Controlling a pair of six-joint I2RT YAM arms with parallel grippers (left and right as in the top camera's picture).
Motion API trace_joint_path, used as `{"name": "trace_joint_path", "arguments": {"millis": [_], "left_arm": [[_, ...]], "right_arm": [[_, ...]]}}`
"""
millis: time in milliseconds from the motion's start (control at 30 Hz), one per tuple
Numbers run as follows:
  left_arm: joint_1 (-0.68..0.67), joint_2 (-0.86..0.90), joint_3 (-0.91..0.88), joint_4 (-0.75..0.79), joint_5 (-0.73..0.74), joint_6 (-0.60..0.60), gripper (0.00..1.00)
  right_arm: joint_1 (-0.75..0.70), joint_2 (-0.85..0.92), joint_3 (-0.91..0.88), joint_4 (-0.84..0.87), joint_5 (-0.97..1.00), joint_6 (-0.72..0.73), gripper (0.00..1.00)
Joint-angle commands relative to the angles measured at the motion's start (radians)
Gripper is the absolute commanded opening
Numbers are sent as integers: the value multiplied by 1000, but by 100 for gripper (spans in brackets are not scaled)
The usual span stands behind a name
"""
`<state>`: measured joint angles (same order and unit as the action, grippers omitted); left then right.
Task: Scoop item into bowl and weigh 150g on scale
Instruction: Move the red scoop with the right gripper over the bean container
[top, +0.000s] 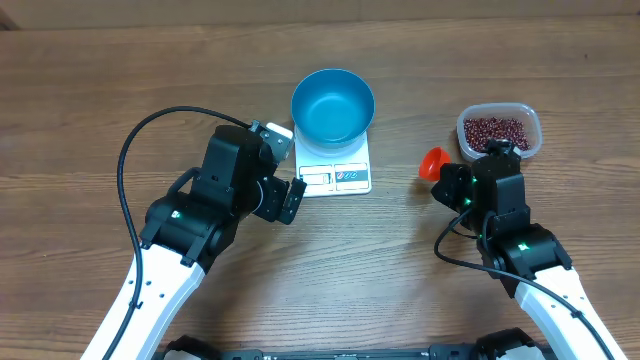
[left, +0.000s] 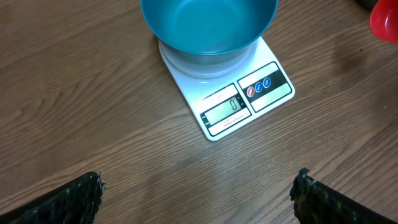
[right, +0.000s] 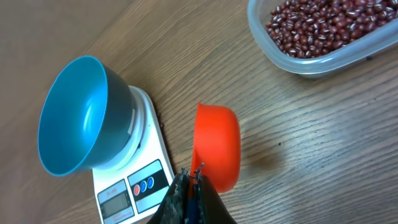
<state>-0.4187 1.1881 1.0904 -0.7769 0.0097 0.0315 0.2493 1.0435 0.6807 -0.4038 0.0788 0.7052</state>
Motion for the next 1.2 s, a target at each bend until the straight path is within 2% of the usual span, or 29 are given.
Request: {"name": "trace_joint_path", "arguments": {"millis": [0, 267, 367, 467, 633, 833, 1167], "left_arm": [[-3, 14, -8, 3, -14, -12, 100], [-3, 16, -8, 3, -14, -12, 100], [-3, 16, -8, 3, -14, -12, 99], [-3, 16, -8, 3, -14, -12, 99], [-3, 16, -8, 3, -14, -12, 100], [-3, 16, -8, 3, -14, -12, 100], [-3, 16, -8, 3, -14, -12, 100]], "right_arm": [[-3, 0, 56, -5, -31, -74, 4], [-89, 0, 278, -274, -39, -217, 4], [-185, 0, 386, -377, -40, -314, 4], [-279, 3, 445, -409, -40, -375, 4], [-413, 31, 457, -348, -36, -532, 4], [-448, 140, 457, -249, -38, -753, 4], [-448, 435, 457, -106, -40, -767, 4]]}}
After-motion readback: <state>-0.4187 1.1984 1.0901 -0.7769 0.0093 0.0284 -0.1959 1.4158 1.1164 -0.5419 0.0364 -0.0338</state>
